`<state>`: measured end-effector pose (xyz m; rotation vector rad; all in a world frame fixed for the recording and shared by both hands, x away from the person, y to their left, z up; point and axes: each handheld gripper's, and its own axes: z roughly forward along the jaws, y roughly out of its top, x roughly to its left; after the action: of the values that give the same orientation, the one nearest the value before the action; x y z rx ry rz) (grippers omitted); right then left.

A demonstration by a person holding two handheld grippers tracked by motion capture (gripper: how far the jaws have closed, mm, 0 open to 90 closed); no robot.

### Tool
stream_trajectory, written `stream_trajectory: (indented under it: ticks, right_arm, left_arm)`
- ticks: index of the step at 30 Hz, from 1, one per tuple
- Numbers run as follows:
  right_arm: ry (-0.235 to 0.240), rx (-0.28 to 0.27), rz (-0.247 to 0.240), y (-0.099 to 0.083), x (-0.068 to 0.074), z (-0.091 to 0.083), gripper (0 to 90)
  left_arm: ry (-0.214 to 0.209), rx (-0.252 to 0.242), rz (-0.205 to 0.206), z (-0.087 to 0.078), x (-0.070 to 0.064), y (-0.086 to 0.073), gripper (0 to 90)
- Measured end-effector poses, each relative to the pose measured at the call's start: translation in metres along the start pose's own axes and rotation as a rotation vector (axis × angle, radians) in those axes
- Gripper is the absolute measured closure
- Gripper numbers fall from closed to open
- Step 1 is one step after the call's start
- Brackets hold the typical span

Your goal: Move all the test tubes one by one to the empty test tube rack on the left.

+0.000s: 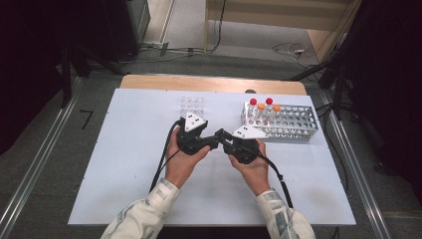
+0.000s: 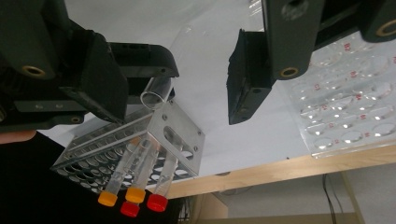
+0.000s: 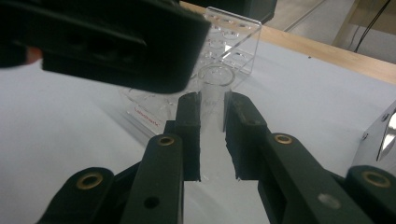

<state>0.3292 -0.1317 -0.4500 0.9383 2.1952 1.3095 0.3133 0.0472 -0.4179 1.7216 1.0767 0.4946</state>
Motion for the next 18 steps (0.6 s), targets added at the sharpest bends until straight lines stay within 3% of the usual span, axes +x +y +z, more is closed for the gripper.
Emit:
stream_trajectory:
  ticks: [18]
  right_arm:
    - [0.01, -0.003, -0.011, 0.002, 0.0052, 0.0004, 72.8]
  left_arm:
    - [-0.049, 0.019, 0.0, 0.0083, 0.0001, -0.0008, 66.1]
